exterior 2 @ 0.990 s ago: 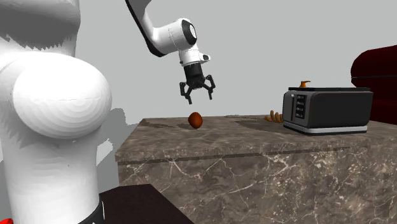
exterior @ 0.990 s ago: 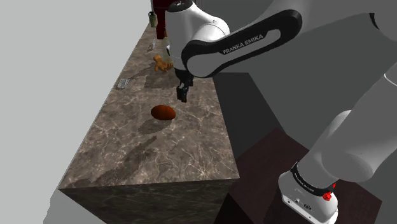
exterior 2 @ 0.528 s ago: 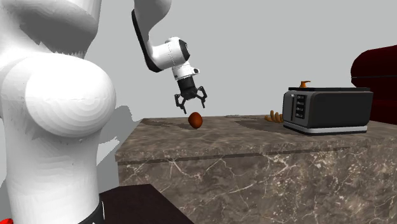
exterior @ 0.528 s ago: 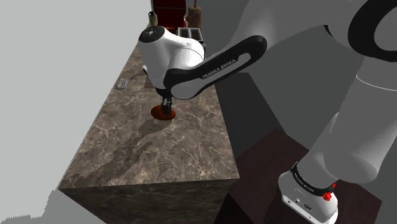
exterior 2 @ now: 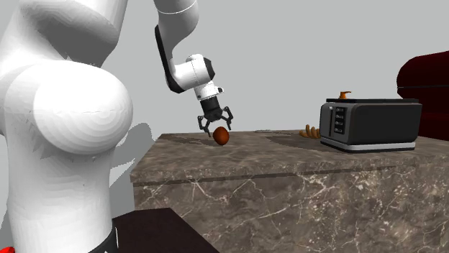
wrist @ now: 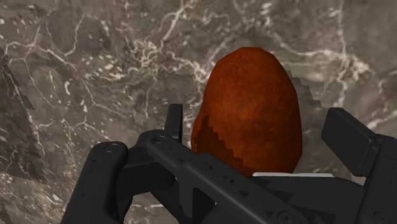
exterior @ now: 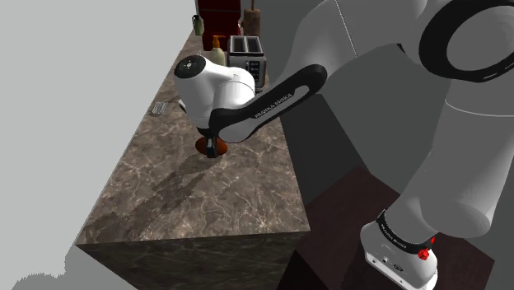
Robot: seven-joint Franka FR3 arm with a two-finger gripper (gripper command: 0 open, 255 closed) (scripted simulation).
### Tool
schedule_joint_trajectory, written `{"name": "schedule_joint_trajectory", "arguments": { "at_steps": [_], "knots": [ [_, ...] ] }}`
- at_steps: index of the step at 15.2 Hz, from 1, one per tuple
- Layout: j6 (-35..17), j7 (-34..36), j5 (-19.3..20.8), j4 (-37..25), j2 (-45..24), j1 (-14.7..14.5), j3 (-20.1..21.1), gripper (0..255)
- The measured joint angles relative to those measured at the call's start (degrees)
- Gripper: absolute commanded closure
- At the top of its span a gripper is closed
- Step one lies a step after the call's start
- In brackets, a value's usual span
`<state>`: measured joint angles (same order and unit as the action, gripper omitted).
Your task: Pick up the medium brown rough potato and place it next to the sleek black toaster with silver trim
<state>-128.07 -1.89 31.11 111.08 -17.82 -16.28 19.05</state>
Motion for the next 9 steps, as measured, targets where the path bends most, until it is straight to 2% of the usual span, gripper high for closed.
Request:
{"name": "schedule_joint_trajectory", "arguments": {
  "at_steps": [8, 9],
  "knots": [
    [-1.29, 0.51, 0.92, 0.10, -1.26, 0.05, -0.46, 0],
    [-1.29, 0.51, 0.92, 0.10, -1.26, 0.05, -0.46, 255]
  ]
}}
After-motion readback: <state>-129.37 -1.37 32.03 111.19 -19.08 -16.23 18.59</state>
